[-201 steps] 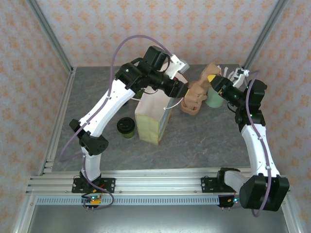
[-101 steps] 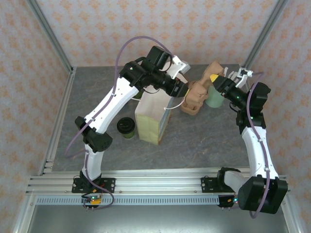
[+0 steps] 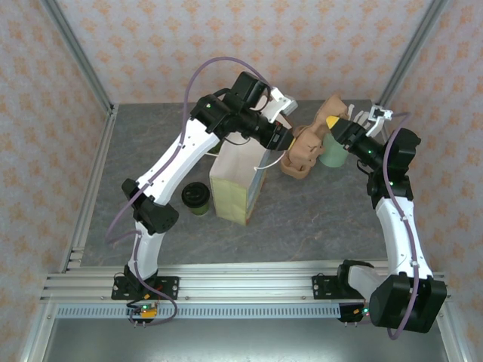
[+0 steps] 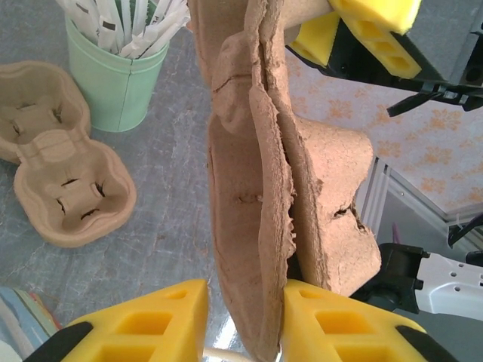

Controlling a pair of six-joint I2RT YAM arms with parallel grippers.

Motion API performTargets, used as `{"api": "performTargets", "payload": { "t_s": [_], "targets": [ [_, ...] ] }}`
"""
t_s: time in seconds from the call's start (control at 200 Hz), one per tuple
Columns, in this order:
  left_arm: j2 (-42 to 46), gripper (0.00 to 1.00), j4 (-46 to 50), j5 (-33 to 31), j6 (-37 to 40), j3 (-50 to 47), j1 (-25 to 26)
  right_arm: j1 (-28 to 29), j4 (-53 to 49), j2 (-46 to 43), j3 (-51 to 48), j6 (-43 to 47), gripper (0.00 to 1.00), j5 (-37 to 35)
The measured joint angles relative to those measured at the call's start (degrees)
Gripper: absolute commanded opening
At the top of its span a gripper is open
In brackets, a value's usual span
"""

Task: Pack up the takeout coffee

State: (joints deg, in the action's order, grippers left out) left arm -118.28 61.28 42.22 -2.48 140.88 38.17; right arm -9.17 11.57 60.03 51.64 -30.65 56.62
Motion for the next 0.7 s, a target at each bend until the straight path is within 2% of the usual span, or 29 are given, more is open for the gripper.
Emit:
{"api": "performTargets", "payload": {
  "t_s": [0.135,0.375,0.455,0.525,0.696],
  "targets": [
    [-0.66,0.27,0.09,1.33,-0.04,0.33,-0.48,0.00,-0.04,0.00,-0.26,-0.02,0.28,-0.02],
    [-2.08,0.14,-0.15,6.45,-0.98,1.70,-0.57,0.00,0.15,-0.04,-0.70,-1.07,0.28,-0.48],
    [-3.04,0.04,-0.17,7.87,-1.81,2.73,-0.74,-0.04,0.46,-0.07,-1.05,-1.64,0.28,-1.27],
    [-3.74,0.00,-0.20,8.52,-2.27,3.37,-0.96,-0.26,0.44,-0.09,-1.20,-1.77,0.28,-1.77],
    [-4.02,0.00,-0.35,8.59,-2.86,3.54,-1.18,-0.26,-0.44,-0.33,-1.29,-1.60,0.31,-2.54]
  ]
}}
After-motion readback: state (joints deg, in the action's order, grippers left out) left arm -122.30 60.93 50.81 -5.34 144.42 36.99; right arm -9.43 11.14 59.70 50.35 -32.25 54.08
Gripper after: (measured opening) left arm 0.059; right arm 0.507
